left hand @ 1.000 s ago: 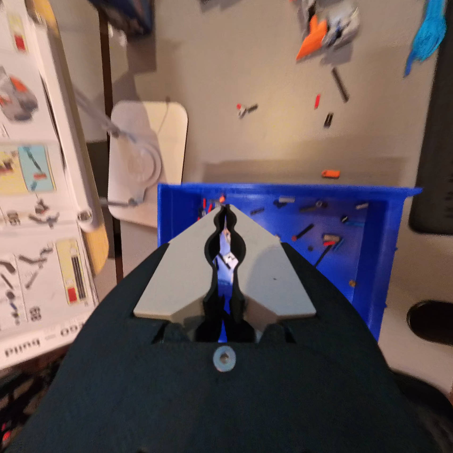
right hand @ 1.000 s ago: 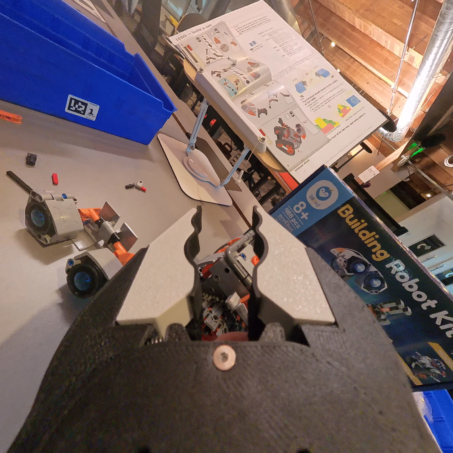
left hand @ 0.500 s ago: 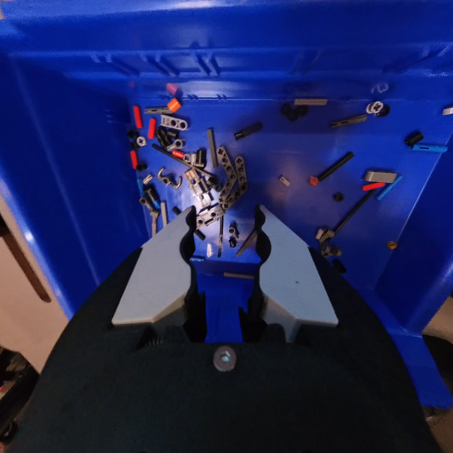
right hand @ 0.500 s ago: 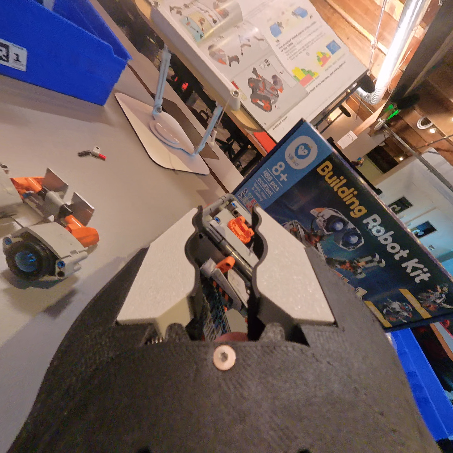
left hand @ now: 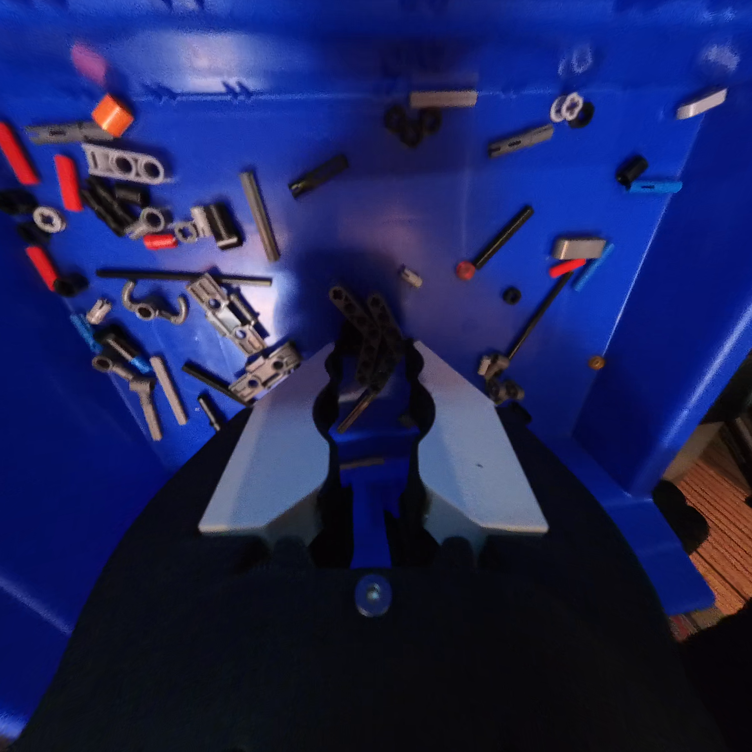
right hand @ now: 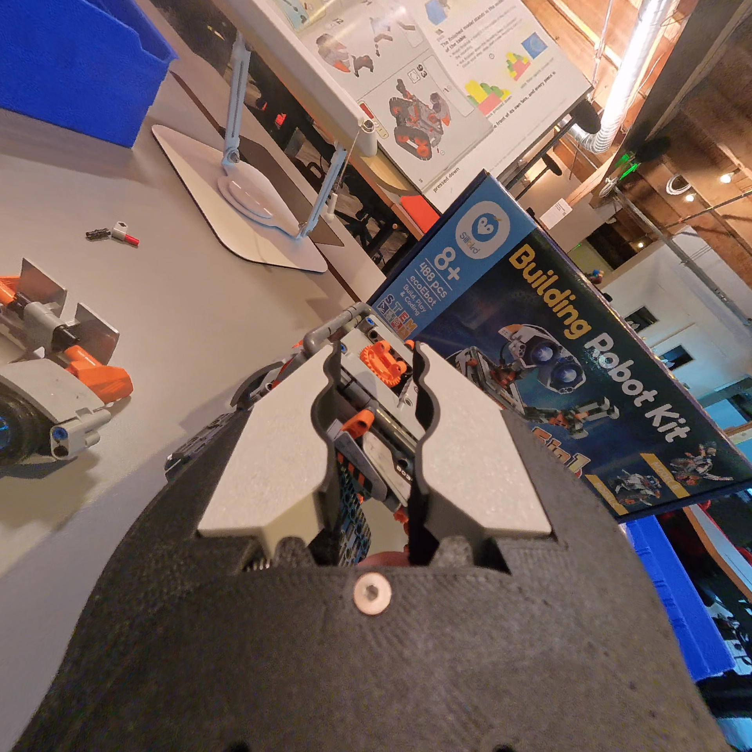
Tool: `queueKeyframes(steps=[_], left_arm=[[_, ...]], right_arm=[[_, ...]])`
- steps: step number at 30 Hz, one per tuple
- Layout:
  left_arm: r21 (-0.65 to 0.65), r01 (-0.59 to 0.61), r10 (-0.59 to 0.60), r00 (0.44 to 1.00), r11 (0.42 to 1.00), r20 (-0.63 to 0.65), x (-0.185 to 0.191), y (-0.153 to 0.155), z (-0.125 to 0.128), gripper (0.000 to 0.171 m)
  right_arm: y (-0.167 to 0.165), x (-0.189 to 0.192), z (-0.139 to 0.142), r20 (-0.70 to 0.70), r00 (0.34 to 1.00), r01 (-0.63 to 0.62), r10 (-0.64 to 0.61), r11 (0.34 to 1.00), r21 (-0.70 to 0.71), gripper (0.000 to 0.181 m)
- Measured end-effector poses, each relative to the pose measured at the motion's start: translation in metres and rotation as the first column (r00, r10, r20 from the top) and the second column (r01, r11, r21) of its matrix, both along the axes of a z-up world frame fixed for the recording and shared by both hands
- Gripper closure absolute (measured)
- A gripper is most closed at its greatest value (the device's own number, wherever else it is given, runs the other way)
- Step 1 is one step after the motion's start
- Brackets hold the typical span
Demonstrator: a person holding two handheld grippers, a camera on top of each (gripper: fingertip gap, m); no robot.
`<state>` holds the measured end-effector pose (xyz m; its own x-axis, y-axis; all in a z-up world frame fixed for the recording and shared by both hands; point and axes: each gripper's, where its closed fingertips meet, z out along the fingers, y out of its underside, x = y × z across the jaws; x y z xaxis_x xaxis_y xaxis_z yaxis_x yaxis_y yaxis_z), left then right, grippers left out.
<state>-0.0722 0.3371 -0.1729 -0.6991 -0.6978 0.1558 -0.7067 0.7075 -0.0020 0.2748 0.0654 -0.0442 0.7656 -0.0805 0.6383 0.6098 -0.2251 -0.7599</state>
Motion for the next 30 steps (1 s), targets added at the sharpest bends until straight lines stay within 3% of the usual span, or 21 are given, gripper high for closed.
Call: queueKeyframes(steps=[7, 15, 22, 30], left_arm=[[0.033, -0.101, 0.096, 0.988, 0.994, 0.120, 0.006, 0.027, 0.036, 0.123], [0.097, -0.159, 0.127, 0.952, 0.982, 0.280, 0.019, 0.052, 0.066, 0.129], [0.105, -0.176, 0.142, 0.950, 0.979, 0.277, 0.014, 0.061, 0.064, 0.132], [0.068, -0.087, 0.070, 0.973, 0.994, 0.221, 0.006, 0.029, 0.053, 0.131]], right_arm=[[0.000, -0.005, 0.002, 0.022, 1.000, -0.012, 0.012, 1.000, 0.000, 0.148], [-0.002, -0.005, 0.006, 0.019, 1.000, -0.012, 0.011, 1.000, 0.014, 0.148], [-0.002, -0.006, 0.005, 0.026, 1.000, -0.013, 0.013, 1.000, 0.008, 0.148], [-0.002, -0.003, 0.006, 0.024, 1.000, -0.006, 0.005, 1.000, 0.009, 0.147]])
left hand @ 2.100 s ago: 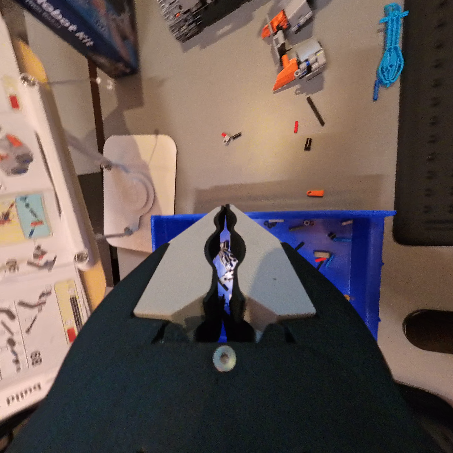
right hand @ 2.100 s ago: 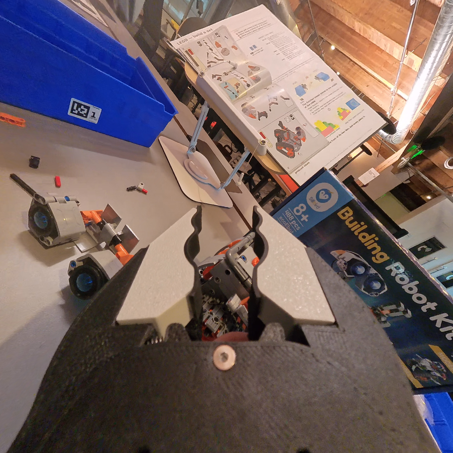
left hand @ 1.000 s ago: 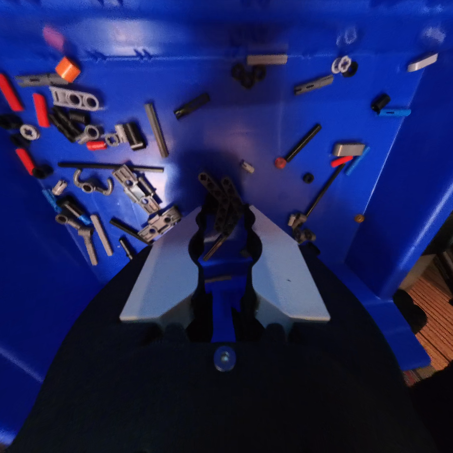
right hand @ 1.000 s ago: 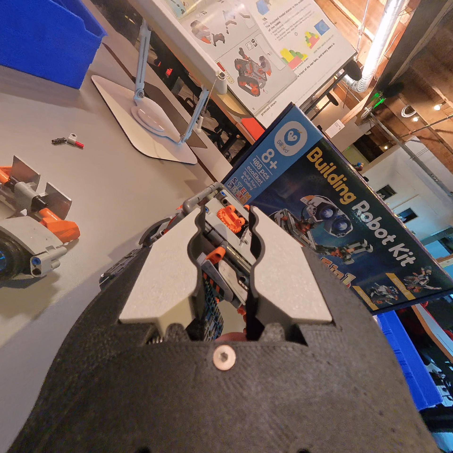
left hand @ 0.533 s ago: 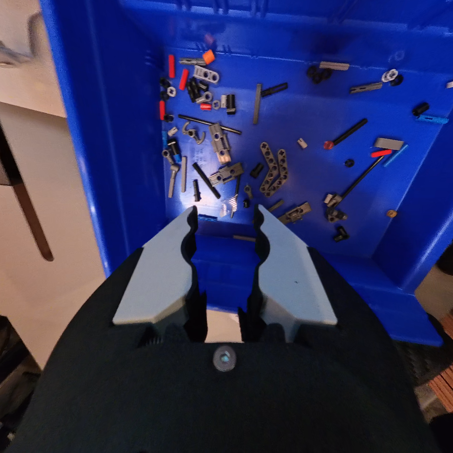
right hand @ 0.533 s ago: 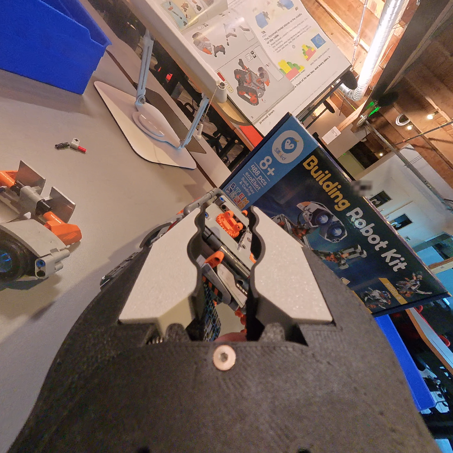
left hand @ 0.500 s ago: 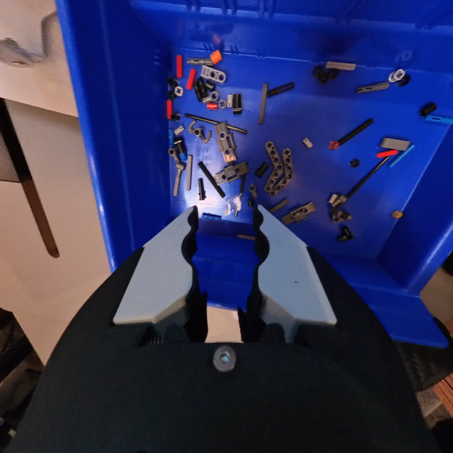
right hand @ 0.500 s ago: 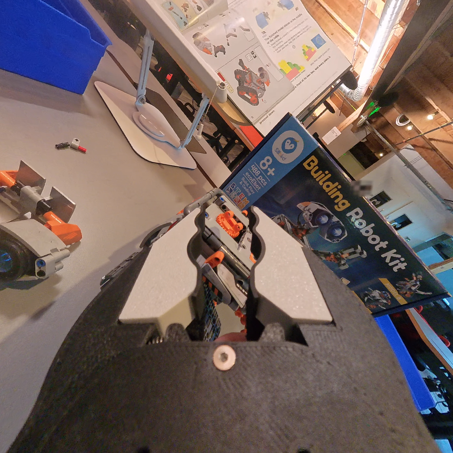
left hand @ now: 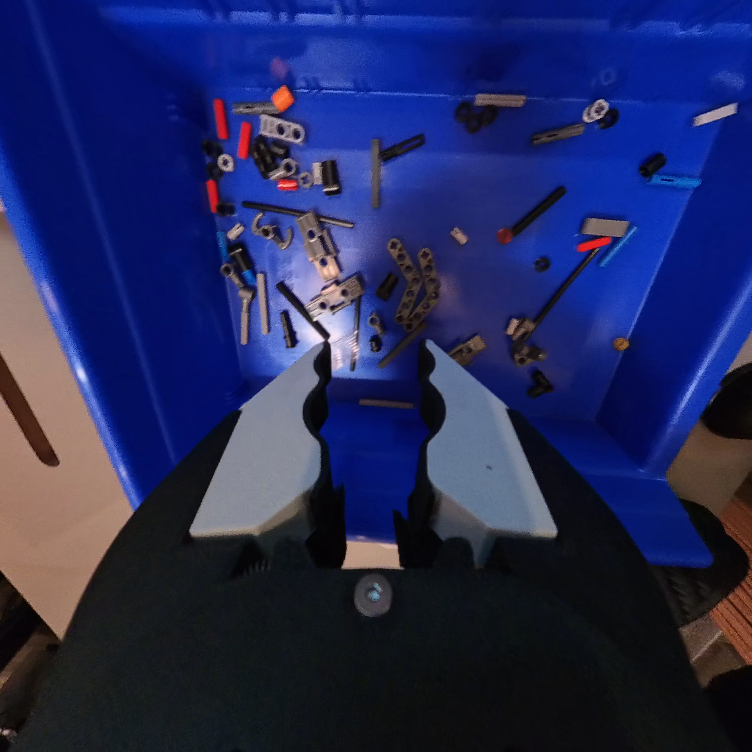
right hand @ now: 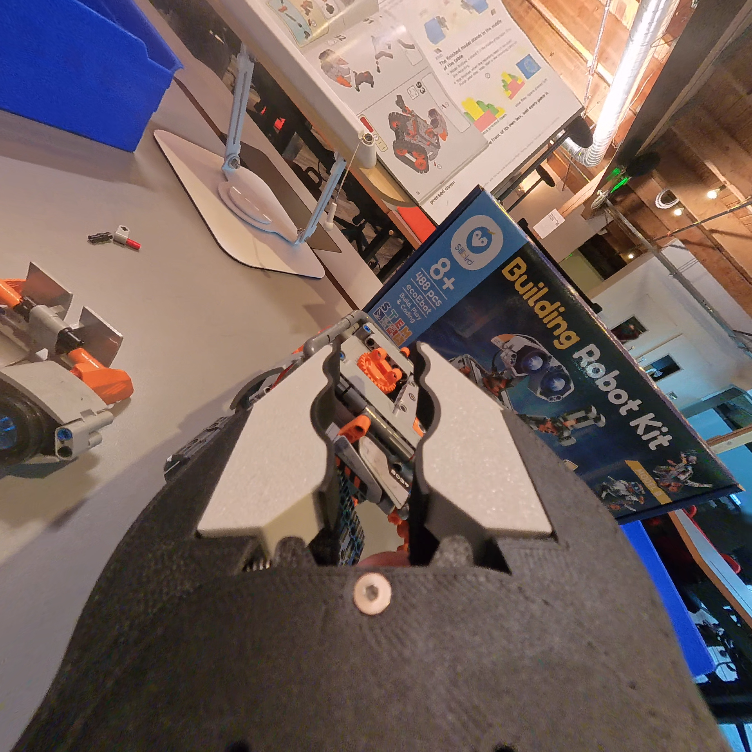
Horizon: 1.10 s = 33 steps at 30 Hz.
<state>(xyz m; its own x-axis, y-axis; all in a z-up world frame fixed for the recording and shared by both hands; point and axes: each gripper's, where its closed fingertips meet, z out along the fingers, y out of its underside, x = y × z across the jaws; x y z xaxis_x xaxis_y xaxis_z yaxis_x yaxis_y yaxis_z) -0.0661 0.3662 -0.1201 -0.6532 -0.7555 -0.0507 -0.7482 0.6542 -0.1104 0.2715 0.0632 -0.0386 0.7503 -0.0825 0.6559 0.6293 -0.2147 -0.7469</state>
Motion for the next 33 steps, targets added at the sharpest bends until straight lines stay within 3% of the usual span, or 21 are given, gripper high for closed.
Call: queueKeyframes(steps=[9, 14, 18, 22, 29, 33], left_arm=[[0.004, 0.060, -0.060, 0.997, 0.998, -0.040, -0.008, -0.021, -0.004, 0.131], [-0.059, 0.082, -0.087, 0.992, 0.995, -0.092, -0.019, -0.037, -0.008, 0.132], [-0.190, 0.158, -0.187, 0.971, 0.969, -0.147, -0.034, -0.081, -0.021, 0.133], [-0.220, 0.298, -0.329, 0.936, 0.929, -0.123, -0.044, -0.123, -0.045, 0.140], [-0.178, 0.237, -0.261, 0.957, 0.955, -0.124, -0.045, -0.122, -0.054, 0.133], [-0.181, 0.195, -0.214, 0.972, 0.964, -0.096, -0.041, -0.125, -0.055, 0.141]], right_arm=[[0.001, 0.001, -0.001, 0.008, 1.000, 0.008, -0.007, 1.000, -0.007, 0.147], [-0.002, 0.001, 0.001, 0.010, 1.000, 0.011, -0.011, 1.000, 0.001, 0.147], [-0.002, 0.001, 0.002, 0.007, 1.000, 0.009, -0.009, 1.000, 0.004, 0.147], [-0.003, -0.001, 0.003, 0.010, 1.000, 0.002, -0.002, 1.000, 0.006, 0.148], [-0.005, -0.003, 0.007, 0.013, 1.000, -0.007, 0.006, 1.000, 0.017, 0.147], [-0.006, -0.004, 0.010, 0.007, 1.000, -0.015, 0.014, 1.000, 0.026, 0.147]])
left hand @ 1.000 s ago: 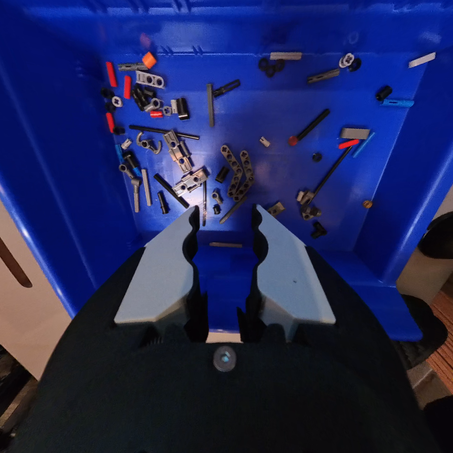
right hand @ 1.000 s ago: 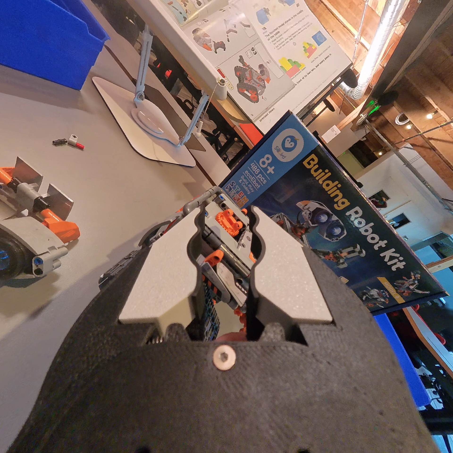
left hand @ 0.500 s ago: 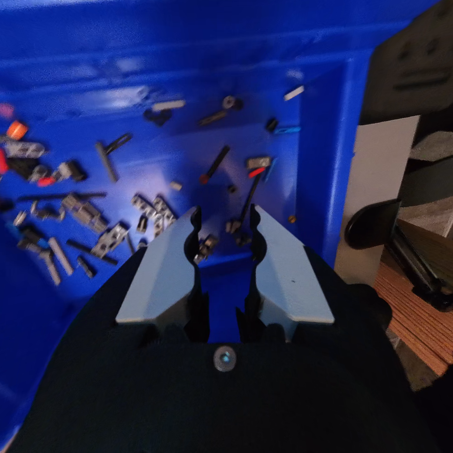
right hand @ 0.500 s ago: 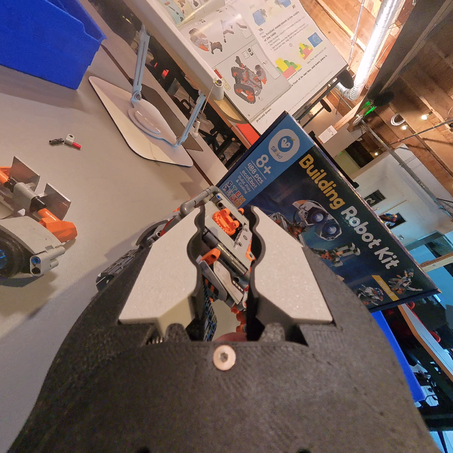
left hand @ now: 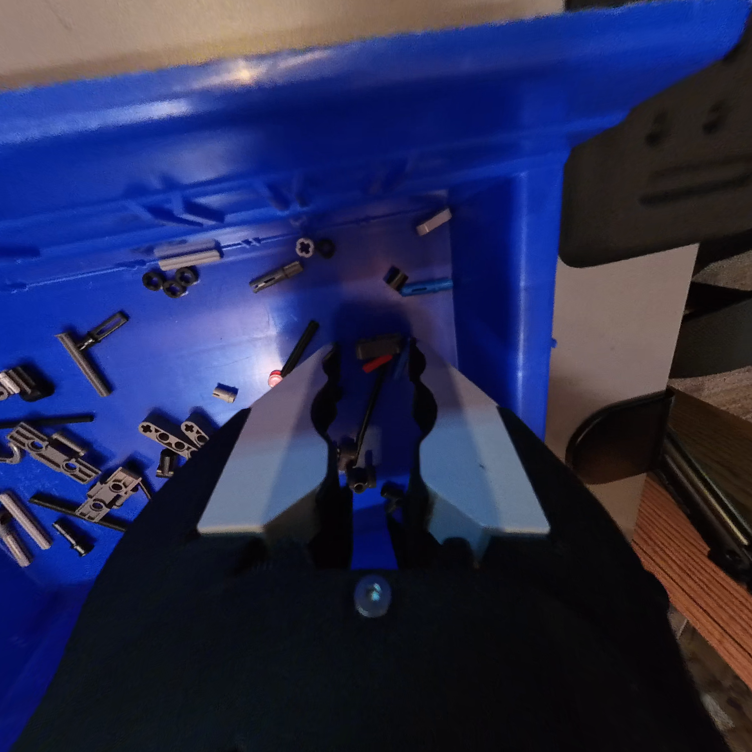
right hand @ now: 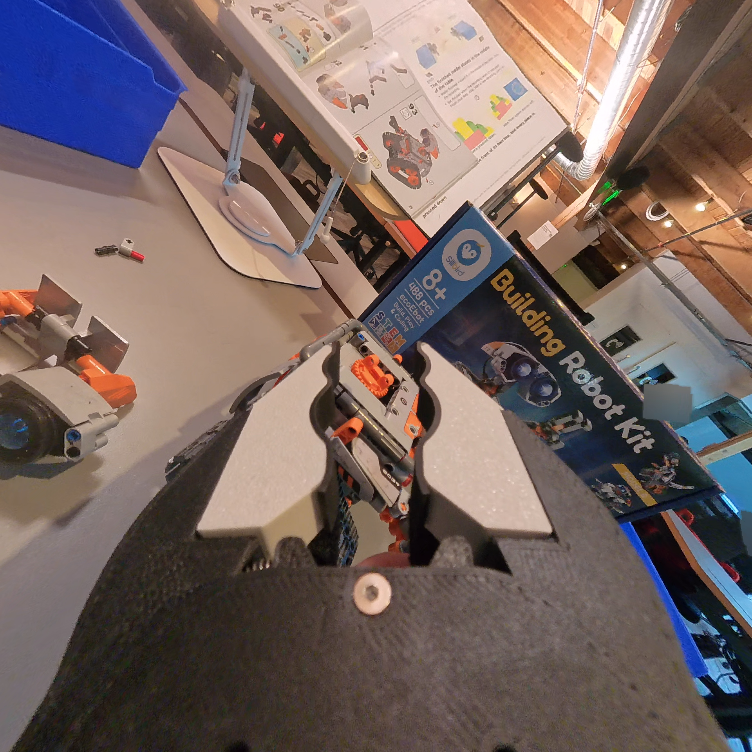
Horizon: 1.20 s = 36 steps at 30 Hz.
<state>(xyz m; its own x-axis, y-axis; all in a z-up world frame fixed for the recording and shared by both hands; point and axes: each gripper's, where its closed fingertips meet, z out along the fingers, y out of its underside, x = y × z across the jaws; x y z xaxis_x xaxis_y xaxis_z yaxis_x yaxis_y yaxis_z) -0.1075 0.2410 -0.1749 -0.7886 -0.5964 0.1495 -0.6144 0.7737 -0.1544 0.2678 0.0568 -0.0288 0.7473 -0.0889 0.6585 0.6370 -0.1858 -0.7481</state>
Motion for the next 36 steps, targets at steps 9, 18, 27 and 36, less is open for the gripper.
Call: queueKeyframes(steps=[9, 18, 27, 36], left_arm=[[0.010, -0.028, 0.027, 0.994, 1.000, 0.107, -0.001, -0.002, 0.000, 0.150], [0.007, -0.063, 0.059, 0.955, 0.998, 0.291, 0.026, 0.003, 0.058, 0.150], [0.046, 0.031, -0.048, 0.885, 0.998, 0.464, 0.119, -0.041, 0.141, 0.150], [0.190, 0.295, -0.316, 0.945, 0.936, 0.089, 0.164, -0.075, 0.048, 0.150]], right_arm=[[-0.002, -0.003, 0.005, 0.004, 1.000, -0.010, 0.010, 1.000, 0.014, 0.147], [-0.004, -0.005, 0.009, 0.007, 1.000, -0.016, 0.016, 1.000, 0.027, 0.147], [-0.005, -0.005, 0.011, -0.006, 1.000, -0.026, 0.026, 0.999, 0.036, 0.147], [-0.007, -0.005, 0.010, -0.027, 0.999, -0.045, 0.046, 0.998, 0.037, 0.146]])
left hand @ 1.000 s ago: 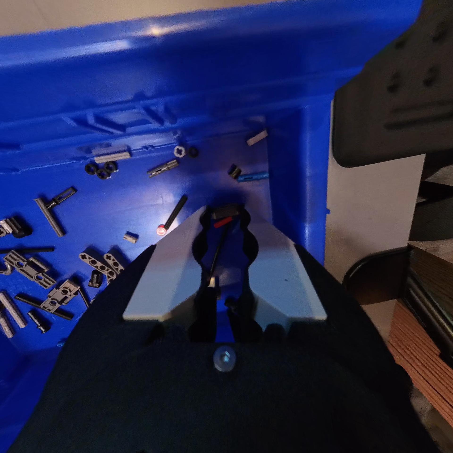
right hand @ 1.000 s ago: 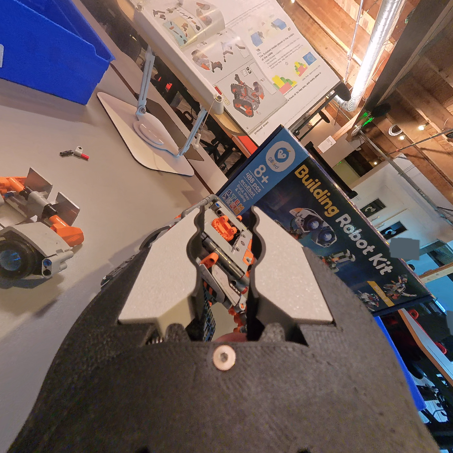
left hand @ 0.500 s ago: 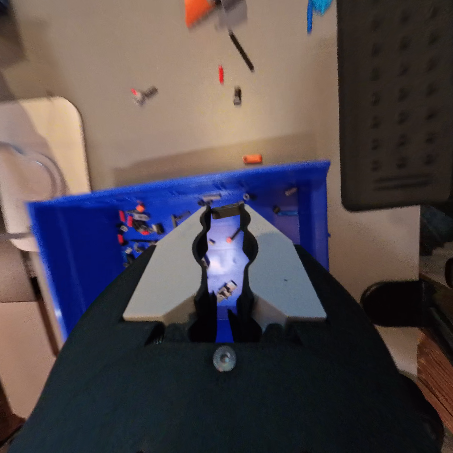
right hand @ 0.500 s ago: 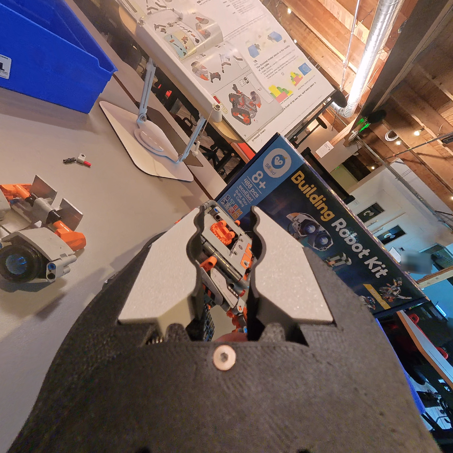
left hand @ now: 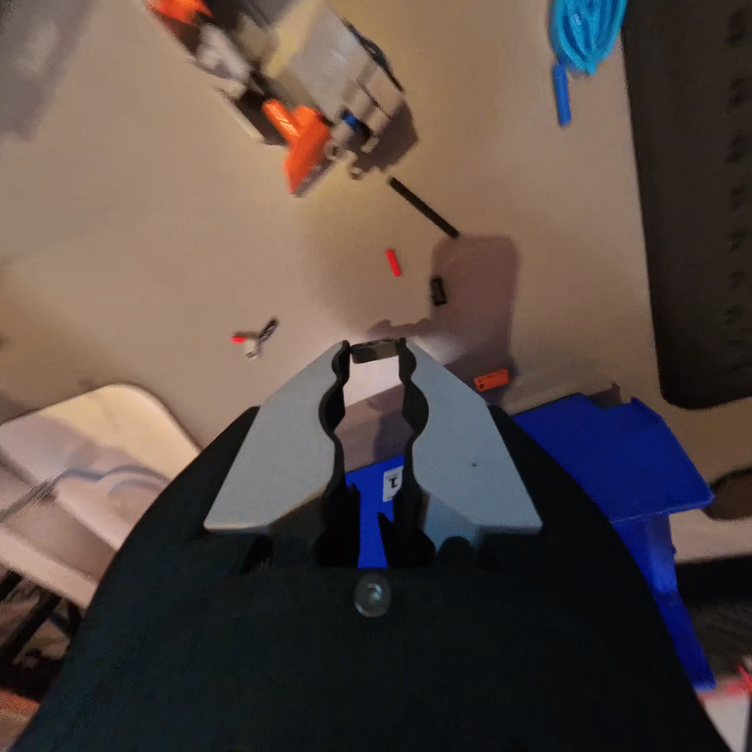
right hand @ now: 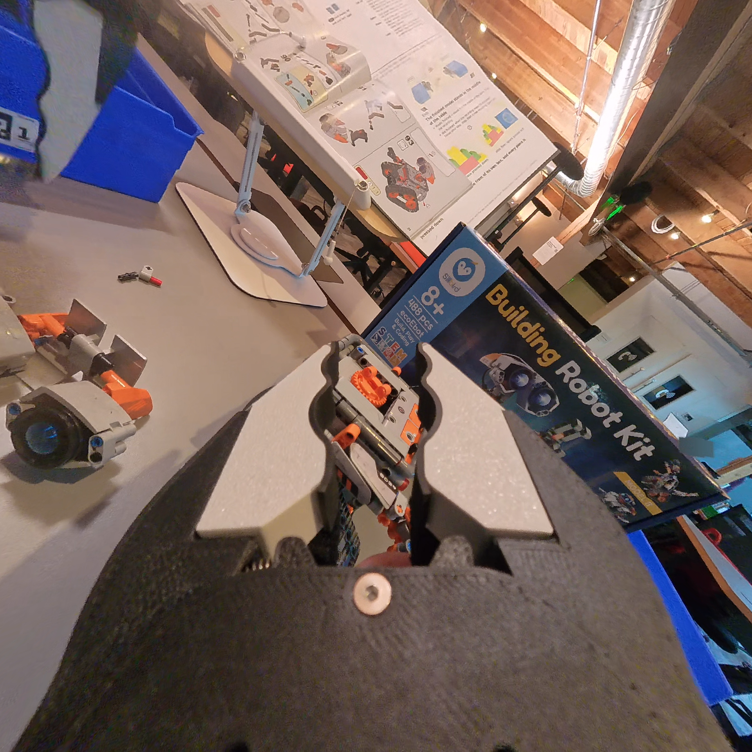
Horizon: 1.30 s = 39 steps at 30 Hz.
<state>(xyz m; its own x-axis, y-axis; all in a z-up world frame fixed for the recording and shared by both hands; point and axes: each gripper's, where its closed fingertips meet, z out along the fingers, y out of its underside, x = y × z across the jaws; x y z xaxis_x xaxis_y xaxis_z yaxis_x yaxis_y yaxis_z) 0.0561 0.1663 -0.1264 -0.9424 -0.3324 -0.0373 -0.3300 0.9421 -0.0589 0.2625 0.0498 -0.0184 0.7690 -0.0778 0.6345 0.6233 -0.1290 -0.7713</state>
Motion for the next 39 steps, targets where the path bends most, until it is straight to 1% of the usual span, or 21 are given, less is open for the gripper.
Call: queueKeyframes(steps=[1, 3, 5, 8, 9, 10, 11, 13, 16, 18, 20, 22, 24, 28, 30, 33, 39], left_arm=[[0.019, 0.044, -0.042, 0.997, 0.999, -0.063, -0.006, -0.001, -0.012, 0.150], [0.060, 0.100, -0.091, 0.986, 0.993, -0.137, -0.014, 0.001, -0.029, 0.150], [0.038, 0.123, -0.113, 0.972, 0.992, -0.208, -0.024, -0.004, -0.040, 0.150], [0.003, 0.107, -0.104, 0.968, 0.994, -0.226, -0.023, -0.005, -0.052, 0.148], [-0.008, 0.103, -0.103, 0.974, 0.995, -0.203, -0.019, -0.006, -0.053, 0.149], [-0.024, 0.093, -0.095, 0.977, 0.995, -0.190, -0.018, -0.007, -0.052, 0.141], [-0.039, 0.085, -0.091, 0.980, 0.996, -0.174, -0.016, -0.008, -0.050, 0.139], [-0.082, 0.063, -0.071, 0.992, 0.995, -0.100, -0.007, -0.011, -0.038, 0.134], [-0.165, 0.008, -0.006, 1.000, 0.986, 0.011, -0.001, -0.002, 0.000, 0.135], [-0.181, -0.057, 0.073, 0.994, 0.982, 0.086, -0.003, 0.018, 0.031, 0.135], [-0.160, -0.128, 0.154, 0.975, 0.979, 0.160, -0.009, 0.047, 0.058, 0.137], [-0.150, -0.194, 0.222, 0.954, 0.970, 0.203, -0.022, 0.072, 0.076, 0.137], [-0.137, -0.236, 0.262, 0.940, 0.962, 0.218, -0.040, 0.089, 0.082, 0.139], [-0.068, -0.319, 0.326, 0.921, 0.945, 0.212, -0.074, 0.117, 0.070, 0.139], [-0.076, -0.341, 0.350, 0.917, 0.937, 0.190, -0.088, 0.122, 0.060, 0.139], [-0.049, -0.369, 0.371, 0.914, 0.928, 0.162, -0.104, 0.129, 0.045, 0.139], [-0.054, -0.406, 0.409, 0.902, 0.912, 0.135, -0.123, 0.135, 0.025, 0.139]], right_arm=[[0.000, 0.000, 0.000, -0.001, 1.000, -0.002, 0.002, 1.000, 0.000, 0.146], [-0.001, 0.000, 0.000, -0.005, 1.000, -0.007, 0.007, 1.000, 0.000, 0.146], [-0.002, 0.000, 0.000, -0.017, 1.000, -0.014, 0.014, 1.000, 0.002, 0.146], [-0.002, 0.000, 0.001, -0.031, 0.999, -0.022, 0.023, 1.000, 0.004, 0.146], [-0.002, 0.000, 0.000, -0.032, 0.999, -0.023, 0.023, 1.000, 0.003, 0.146], [-0.001, 0.000, 0.000, -0.031, 0.999, -0.023, 0.023, 1.000, 0.002, 0.146], [-0.001, 0.000, 0.000, -0.030, 0.999, -0.022, 0.023, 1.000, 0.002, 0.146], [-0.002, 0.000, 0.000, -0.030, 0.999, -0.020, 0.020, 1.000, 0.002, 0.146], [-0.003, 0.001, 0.001, -0.031, 0.999, -0.017, 0.018, 1.000, 0.008, 0.146], [-0.003, 0.001, 0.003, -0.036, 0.999, -0.018, 0.018, 1.000, 0.015, 0.145], [-0.003, 0.002, 0.003, -0.038, 0.999, -0.017, 0.017, 1.000, 0.016, 0.145], [-0.003, 0.003, 0.003, -0.038, 0.999, -0.014, 0.014, 1.000, 0.014, 0.145], [-0.002, 0.003, 0.002, -0.037, 0.999, -0.010, 0.011, 1.000, 0.012, 0.145], [-0.001, 0.004, 0.000, -0.028, 1.000, 0.001, -0.001, 1.000, 0.002, 0.145], [0.000, 0.003, -0.002, -0.022, 1.000, 0.004, -0.004, 1.000, -0.003, 0.145], [0.001, 0.002, -0.003, -0.011, 1.000, 0.007, -0.007, 1.000, -0.011, 0.146], [0.003, 0.002, -0.006, -0.006, 1.000, 0.013, -0.013, 1.000, -0.024, 0.146]])
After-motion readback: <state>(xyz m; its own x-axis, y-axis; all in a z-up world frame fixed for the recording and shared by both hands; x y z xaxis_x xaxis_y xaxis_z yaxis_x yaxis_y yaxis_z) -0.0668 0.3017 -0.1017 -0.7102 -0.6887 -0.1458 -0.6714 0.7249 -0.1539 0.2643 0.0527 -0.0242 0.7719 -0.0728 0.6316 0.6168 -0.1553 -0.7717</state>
